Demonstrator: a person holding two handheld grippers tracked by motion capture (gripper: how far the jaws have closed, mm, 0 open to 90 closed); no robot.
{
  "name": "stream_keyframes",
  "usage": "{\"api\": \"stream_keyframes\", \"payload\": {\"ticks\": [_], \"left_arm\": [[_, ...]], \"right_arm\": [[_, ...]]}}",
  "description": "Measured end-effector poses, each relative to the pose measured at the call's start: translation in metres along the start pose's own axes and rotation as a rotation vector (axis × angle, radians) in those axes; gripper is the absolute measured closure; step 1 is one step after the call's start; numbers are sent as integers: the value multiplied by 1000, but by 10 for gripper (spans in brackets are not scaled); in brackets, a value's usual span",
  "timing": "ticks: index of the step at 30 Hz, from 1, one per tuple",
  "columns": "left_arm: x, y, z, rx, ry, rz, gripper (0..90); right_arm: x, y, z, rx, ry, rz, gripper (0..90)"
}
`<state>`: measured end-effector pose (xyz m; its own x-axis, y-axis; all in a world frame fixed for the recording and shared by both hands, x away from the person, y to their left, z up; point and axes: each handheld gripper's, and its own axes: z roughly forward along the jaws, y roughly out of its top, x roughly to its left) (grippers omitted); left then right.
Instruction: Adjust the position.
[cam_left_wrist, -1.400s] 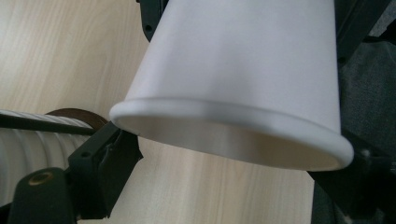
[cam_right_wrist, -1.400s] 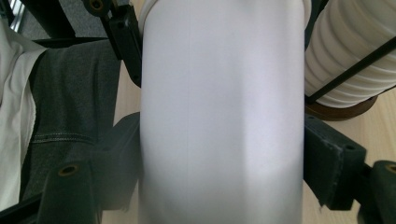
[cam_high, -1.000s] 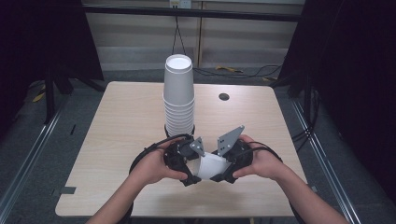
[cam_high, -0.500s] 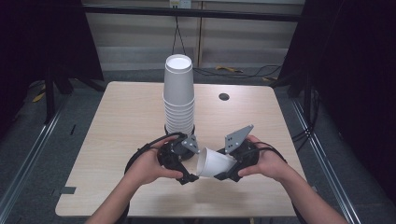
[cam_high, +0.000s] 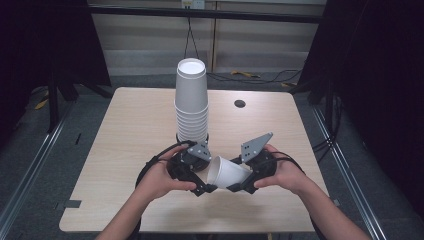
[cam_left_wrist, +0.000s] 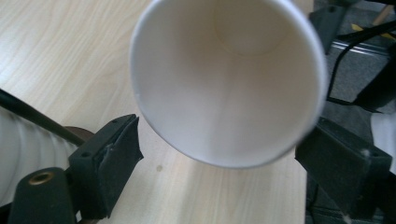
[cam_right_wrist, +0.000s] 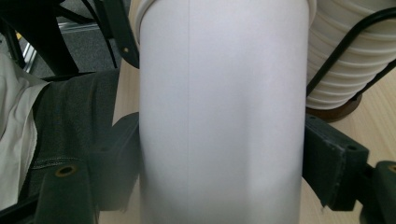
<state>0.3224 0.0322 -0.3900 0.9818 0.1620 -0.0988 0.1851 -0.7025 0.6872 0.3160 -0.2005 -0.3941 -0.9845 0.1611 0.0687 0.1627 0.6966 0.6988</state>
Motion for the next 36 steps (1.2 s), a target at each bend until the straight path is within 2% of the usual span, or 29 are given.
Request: {"api": "stream_keyframes", "payload": {"ticks": [3,5,11,18,24,28,29,31,33,34,35,36], "left_arm": [[3,-3,1,-40,-30,-3,93],[4,-3,1,-50,-40,-13,84],[5,-3,2,-58,-47,-7,71],[3,-3,3,-57,-50,6,133],[1,-2,1,-32,-33,30,145],[-2,-1,-1,7,-14,46,143],[-2,-1,-4,29,0,52,142],[-2,-3,-8,37,6,54,141],[-1,-4,-10,44,7,48,140],[0,-5,-12,54,17,37,139],[0,-9,-15,95,24,28,139],[0,-9,-15,95,24,28,138]], "right_arm": [[1,2,0,-9,10,-13,215],[1,4,0,-14,16,-20,215],[1,6,1,-4,19,-31,216],[0,7,5,13,20,-32,216],[2,5,9,11,14,-35,212],[4,4,12,0,7,-21,200],[3,2,14,-3,-1,-6,160],[1,-2,14,3,-17,14,126],[1,-4,13,3,-12,24,131],[0,-7,12,3,-15,31,132],[-2,-12,11,10,-34,42,131],[-2,-12,11,10,-34,42,131]]}}
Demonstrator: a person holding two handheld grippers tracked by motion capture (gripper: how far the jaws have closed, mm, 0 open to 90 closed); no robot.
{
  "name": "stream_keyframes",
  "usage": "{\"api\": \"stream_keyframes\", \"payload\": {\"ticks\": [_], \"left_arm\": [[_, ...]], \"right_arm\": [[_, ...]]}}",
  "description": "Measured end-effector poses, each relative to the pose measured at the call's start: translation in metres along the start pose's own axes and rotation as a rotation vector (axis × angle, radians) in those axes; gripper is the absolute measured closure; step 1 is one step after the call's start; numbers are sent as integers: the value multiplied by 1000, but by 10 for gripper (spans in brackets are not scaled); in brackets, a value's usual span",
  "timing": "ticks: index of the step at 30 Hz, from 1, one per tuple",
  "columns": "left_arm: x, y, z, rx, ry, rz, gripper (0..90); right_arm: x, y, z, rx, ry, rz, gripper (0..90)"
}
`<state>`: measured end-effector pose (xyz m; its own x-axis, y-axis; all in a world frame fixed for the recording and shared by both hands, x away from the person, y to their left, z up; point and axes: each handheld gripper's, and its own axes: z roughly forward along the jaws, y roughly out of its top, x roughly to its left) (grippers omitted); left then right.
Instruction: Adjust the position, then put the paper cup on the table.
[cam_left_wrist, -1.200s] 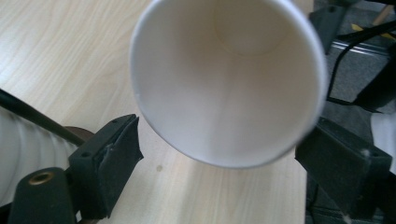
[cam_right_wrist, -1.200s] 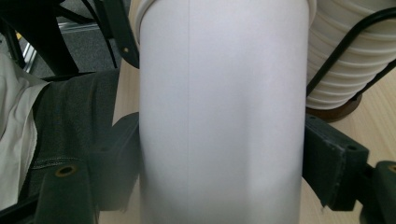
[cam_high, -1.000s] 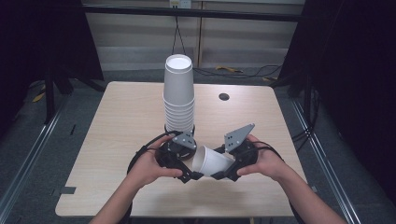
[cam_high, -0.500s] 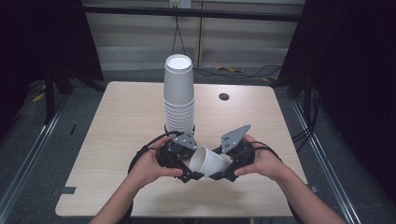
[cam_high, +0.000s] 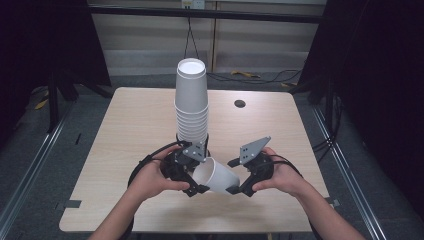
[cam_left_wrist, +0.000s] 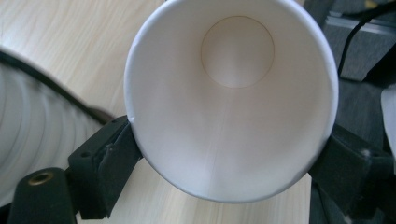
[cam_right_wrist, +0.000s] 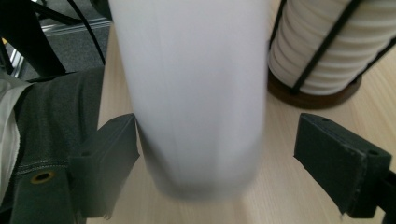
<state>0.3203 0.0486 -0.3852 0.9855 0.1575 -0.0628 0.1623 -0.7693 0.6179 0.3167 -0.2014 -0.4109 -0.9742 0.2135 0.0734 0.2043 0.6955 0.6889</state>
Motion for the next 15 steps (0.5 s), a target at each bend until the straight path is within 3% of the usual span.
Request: {"api": "stream_keyframes", "payload": {"ticks": [7,12,15], "left_arm": [[1,-10,-8,105,20,-7,137],[3,-17,-15,155,31,-40,131],[5,-20,-15,182,24,-50,126]], "right_arm": [[-9,-23,5,-4,-89,99,132],[-14,-45,11,-4,-142,158,133],[-15,-54,15,13,-176,159,135]]}}
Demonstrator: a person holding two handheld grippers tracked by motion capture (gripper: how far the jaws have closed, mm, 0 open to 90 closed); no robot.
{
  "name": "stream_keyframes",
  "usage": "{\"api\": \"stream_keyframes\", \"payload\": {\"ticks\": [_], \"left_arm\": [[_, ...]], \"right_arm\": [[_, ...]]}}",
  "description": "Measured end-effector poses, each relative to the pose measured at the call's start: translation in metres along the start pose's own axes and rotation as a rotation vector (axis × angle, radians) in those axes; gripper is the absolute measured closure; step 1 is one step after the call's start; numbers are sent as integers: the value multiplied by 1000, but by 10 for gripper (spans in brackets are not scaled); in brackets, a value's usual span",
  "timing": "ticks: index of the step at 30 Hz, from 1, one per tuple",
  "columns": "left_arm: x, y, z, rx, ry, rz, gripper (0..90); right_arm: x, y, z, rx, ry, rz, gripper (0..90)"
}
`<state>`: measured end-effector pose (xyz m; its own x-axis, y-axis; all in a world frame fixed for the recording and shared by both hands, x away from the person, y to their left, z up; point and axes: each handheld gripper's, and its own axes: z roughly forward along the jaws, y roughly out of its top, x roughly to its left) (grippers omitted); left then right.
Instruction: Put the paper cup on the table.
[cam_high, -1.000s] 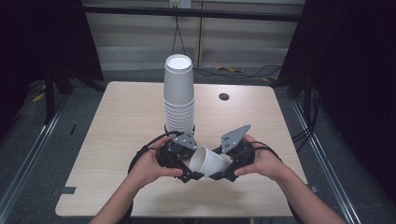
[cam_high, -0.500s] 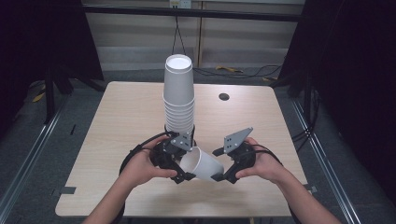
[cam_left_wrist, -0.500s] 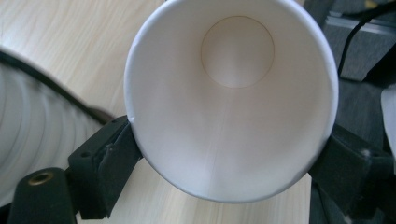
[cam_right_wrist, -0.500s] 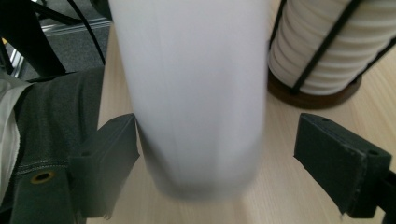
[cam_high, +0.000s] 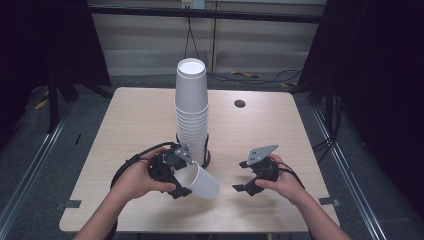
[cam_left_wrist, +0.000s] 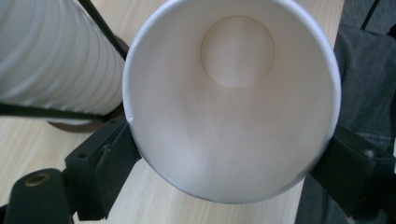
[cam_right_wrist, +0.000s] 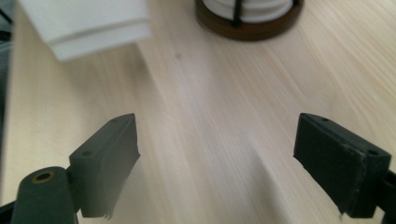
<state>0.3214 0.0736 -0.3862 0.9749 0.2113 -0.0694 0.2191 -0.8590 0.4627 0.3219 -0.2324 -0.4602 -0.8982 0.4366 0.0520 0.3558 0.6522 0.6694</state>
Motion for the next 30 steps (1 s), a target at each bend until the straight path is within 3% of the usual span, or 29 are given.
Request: {"api": "stream_keyframes", "payload": {"ticks": [6,9,11,14,15,18,19,21,30], "left_arm": [[-1,-1,4,61,10,2,121],[0,0,3,95,19,27,118],[0,1,3,92,25,32,114],[-1,4,7,134,34,54,112],[-2,5,9,136,34,49,111],[-4,6,13,127,36,47,106],[-5,7,15,115,42,38,106],[-7,10,17,128,54,78,96],[-8,14,19,93,64,107,85]], "right_arm": [[-4,-18,9,-10,-43,34,137],[-5,-22,11,1,-57,26,137],[-5,-27,13,3,-64,32,137],[-6,-37,17,8,-100,34,137],[-7,-40,18,-22,-91,55,139],[-6,-44,18,-52,-102,57,138],[-6,-44,18,-52,-102,57,138],[-5,-45,18,-58,-101,56,138],[-5,-45,18,-60,-103,54,139]]}}
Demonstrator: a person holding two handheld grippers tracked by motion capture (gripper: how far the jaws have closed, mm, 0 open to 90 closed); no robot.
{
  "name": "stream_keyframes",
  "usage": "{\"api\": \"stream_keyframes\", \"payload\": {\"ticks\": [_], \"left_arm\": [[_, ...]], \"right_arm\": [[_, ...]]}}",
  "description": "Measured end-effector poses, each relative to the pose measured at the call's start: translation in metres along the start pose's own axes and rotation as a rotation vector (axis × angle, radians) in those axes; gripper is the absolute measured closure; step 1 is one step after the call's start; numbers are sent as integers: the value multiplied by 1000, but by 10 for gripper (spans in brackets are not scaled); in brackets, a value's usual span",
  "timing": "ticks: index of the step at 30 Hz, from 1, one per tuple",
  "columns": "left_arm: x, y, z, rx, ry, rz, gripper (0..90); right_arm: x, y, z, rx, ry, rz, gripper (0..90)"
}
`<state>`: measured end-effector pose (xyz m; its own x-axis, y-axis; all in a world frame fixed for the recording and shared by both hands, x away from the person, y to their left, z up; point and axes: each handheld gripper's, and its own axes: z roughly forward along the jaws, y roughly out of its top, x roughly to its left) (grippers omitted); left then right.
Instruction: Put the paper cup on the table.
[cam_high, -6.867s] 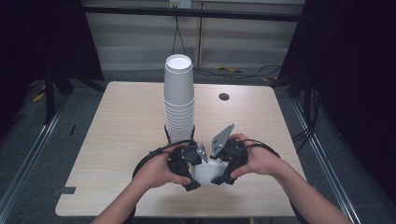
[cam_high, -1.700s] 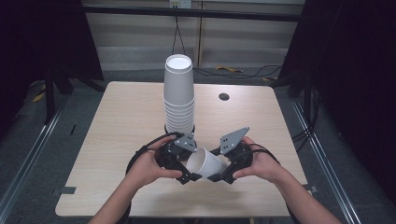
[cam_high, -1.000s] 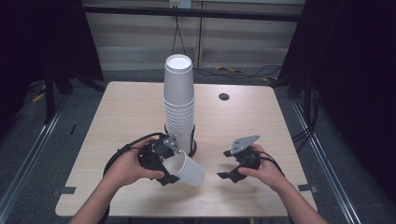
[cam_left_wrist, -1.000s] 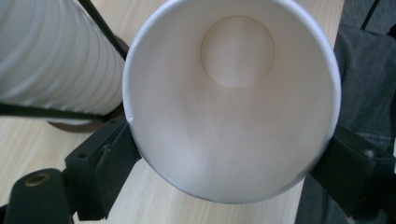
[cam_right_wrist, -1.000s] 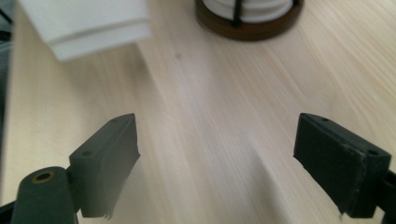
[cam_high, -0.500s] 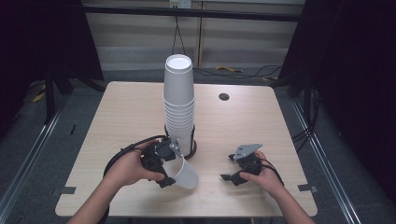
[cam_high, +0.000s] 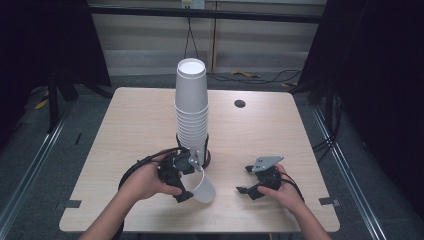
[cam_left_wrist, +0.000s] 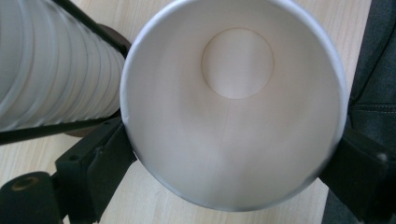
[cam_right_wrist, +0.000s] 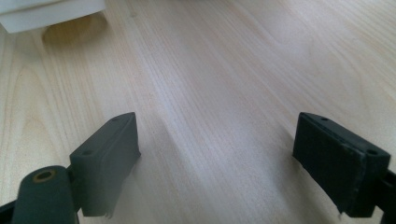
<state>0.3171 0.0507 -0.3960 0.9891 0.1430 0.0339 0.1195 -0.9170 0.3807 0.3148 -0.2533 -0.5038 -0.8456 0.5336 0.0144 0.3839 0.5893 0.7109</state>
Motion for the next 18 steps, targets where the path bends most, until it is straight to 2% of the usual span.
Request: {"api": "stream_keyframes", "payload": {"ticks": [4,5,6,8,10,11,12,16,18], "left_arm": [[-3,3,0,-12,1,9,84],[-5,4,1,-28,4,-10,83],[-4,5,0,-12,5,12,84],[-6,10,1,-7,5,28,83],[-7,11,2,-10,7,31,82],[-8,13,3,-24,9,12,82],[-7,14,3,-13,8,27,81],[-6,16,8,-40,3,33,78],[-6,15,15,-65,-2,17,79]], "right_arm": [[0,0,0,0,0,2,138],[0,0,0,0,-2,1,138],[0,0,0,0,-1,2,138],[0,0,0,0,0,0,138],[0,0,0,0,0,1,138],[0,0,0,0,0,1,138],[0,0,0,-1,0,1,138],[0,0,0,0,0,1,138],[0,0,0,-1,0,1,138]]}}
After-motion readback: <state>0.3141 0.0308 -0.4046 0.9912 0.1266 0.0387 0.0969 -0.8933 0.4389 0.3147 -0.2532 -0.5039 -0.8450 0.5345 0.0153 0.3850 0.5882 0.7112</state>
